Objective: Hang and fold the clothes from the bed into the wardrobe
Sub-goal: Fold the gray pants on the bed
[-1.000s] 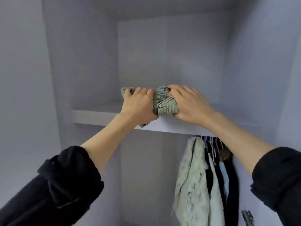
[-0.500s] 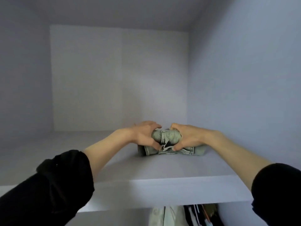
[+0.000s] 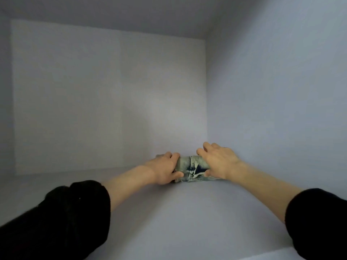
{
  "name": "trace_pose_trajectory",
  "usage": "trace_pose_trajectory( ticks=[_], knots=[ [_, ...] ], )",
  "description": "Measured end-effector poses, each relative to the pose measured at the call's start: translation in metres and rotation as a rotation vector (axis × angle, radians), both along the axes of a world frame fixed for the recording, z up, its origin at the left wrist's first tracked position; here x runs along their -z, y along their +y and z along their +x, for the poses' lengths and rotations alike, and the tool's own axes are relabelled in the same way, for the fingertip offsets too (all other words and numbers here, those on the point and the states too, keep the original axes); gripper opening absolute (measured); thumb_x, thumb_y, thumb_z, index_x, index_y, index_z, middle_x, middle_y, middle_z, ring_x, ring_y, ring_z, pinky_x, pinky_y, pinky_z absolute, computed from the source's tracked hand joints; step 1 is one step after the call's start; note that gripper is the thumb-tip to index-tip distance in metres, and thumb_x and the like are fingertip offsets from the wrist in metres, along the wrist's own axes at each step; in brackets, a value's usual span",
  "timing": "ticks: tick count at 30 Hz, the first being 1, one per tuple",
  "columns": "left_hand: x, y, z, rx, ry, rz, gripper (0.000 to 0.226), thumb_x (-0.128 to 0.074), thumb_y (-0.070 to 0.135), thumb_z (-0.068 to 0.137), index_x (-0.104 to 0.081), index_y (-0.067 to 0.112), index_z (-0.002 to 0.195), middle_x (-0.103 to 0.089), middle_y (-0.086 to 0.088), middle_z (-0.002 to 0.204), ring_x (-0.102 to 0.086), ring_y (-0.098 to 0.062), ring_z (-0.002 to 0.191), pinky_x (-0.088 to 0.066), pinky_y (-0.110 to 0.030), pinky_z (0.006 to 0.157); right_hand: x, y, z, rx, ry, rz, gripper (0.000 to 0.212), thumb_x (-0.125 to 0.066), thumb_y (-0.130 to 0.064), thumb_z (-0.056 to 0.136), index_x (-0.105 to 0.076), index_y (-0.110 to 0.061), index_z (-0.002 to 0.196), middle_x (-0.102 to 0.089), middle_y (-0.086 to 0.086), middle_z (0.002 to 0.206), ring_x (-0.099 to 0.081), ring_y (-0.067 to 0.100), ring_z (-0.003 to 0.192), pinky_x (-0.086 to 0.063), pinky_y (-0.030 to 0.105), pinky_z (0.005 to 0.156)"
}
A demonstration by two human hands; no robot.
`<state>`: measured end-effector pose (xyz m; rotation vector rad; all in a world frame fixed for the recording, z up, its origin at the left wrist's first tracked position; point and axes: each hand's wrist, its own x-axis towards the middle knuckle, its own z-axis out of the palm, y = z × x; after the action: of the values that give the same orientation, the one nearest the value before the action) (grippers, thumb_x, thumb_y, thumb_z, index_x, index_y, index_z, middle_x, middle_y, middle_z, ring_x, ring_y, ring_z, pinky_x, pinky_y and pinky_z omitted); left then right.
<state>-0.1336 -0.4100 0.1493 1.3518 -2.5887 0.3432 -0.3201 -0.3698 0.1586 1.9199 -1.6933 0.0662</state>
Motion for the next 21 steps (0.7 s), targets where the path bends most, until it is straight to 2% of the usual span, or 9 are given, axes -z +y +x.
trace_pose_trajectory(
  ticks=[3, 5, 7, 10, 14, 17, 21],
  knots=[
    [-0.002, -0.028, -0.015, -0.013, 0.059, 0.0, 0.06, -0.053, 0.047, 0.09, -0.03, 0.011, 0.132, -0.045, -0.015, 0.132, -0.046, -0.034, 0.119, -0.04, -0.039, 0.096, 0.006, -0.022, -0.007, 0.044, -0.044, 0.02, 0.05, -0.057, -0.027, 0.092, -0.032, -0.014, 0.134, -0.041, 0.009, 0.129, -0.045, 0.028, 0.119, -0.044, 0.038, 0.084],
    [0.0, -0.046, -0.026, -0.023, 0.066, -0.005, 0.056, -0.053, 0.048, 0.09, -0.033, 0.009, 0.125, -0.047, -0.015, 0.129, -0.047, -0.034, 0.117, -0.04, -0.039, 0.095, 0.008, -0.041, -0.019, 0.049, -0.087, 0.074, 0.049, -0.048, -0.029, 0.097, -0.029, -0.014, 0.139, -0.038, 0.009, 0.138, -0.041, 0.028, 0.126, -0.04, 0.041, 0.096],
    [0.003, -0.063, -0.036, -0.025, 0.061, -0.009, 0.055, -0.051, 0.047, 0.092, -0.034, 0.008, 0.126, -0.045, -0.016, 0.132, -0.044, -0.033, 0.12, -0.039, -0.04, 0.097, 0.008, -0.058, -0.032, 0.076, -0.097, 0.146, 0.057, -0.037, -0.039, 0.1, -0.017, -0.018, 0.148, -0.025, 0.005, 0.153, -0.027, 0.024, 0.139, -0.026, 0.046, 0.11],
    [0.007, -0.084, -0.043, -0.016, 0.046, -0.017, 0.06, -0.044, 0.045, 0.095, -0.026, 0.009, 0.141, -0.032, -0.013, 0.145, -0.033, -0.03, 0.132, -0.033, -0.038, 0.106, 0.011, -0.08, -0.042, 0.085, -0.083, 0.246, 0.062, -0.023, -0.046, 0.101, 0.004, -0.024, 0.151, -0.003, -0.002, 0.16, -0.007, 0.018, 0.146, -0.008, 0.046, 0.117],
    [0.01, -0.1, -0.043, -0.028, -0.03, -0.03, 0.066, -0.033, 0.047, 0.098, -0.008, 0.013, 0.15, -0.012, -0.01, 0.155, -0.014, -0.025, 0.143, -0.017, -0.036, 0.116, 0.019, -0.105, -0.048, 0.035, -0.153, 0.262, 0.061, -0.018, -0.047, 0.1, 0.011, -0.026, 0.15, 0.004, -0.003, 0.16, 0.001, 0.015, 0.146, 0.005, 0.047, 0.117],
    [0.007, -0.104, -0.043, -0.061, -0.101, -0.021, 0.076, -0.032, 0.053, 0.096, 0.002, 0.013, 0.151, 0.001, -0.013, 0.158, -0.002, -0.027, 0.146, -0.009, -0.04, 0.118, 0.018, -0.117, -0.054, 0.003, -0.172, 0.275, 0.061, -0.018, -0.048, 0.1, 0.01, -0.029, 0.15, 0.004, -0.004, 0.16, 0.002, 0.014, 0.146, 0.006, 0.044, 0.117],
    [0.007, -0.109, -0.047, -0.108, -0.108, 0.019, 0.083, -0.037, 0.054, 0.094, 0.009, 0.013, 0.15, 0.01, -0.013, 0.158, 0.004, -0.026, 0.146, -0.007, -0.042, 0.118, 0.018, -0.126, -0.054, -0.016, -0.155, 0.262, 0.06, -0.017, -0.048, 0.1, 0.01, -0.029, 0.15, 0.002, -0.004, 0.16, 0.0, 0.015, 0.146, 0.004, 0.043, 0.118]
  ],
)
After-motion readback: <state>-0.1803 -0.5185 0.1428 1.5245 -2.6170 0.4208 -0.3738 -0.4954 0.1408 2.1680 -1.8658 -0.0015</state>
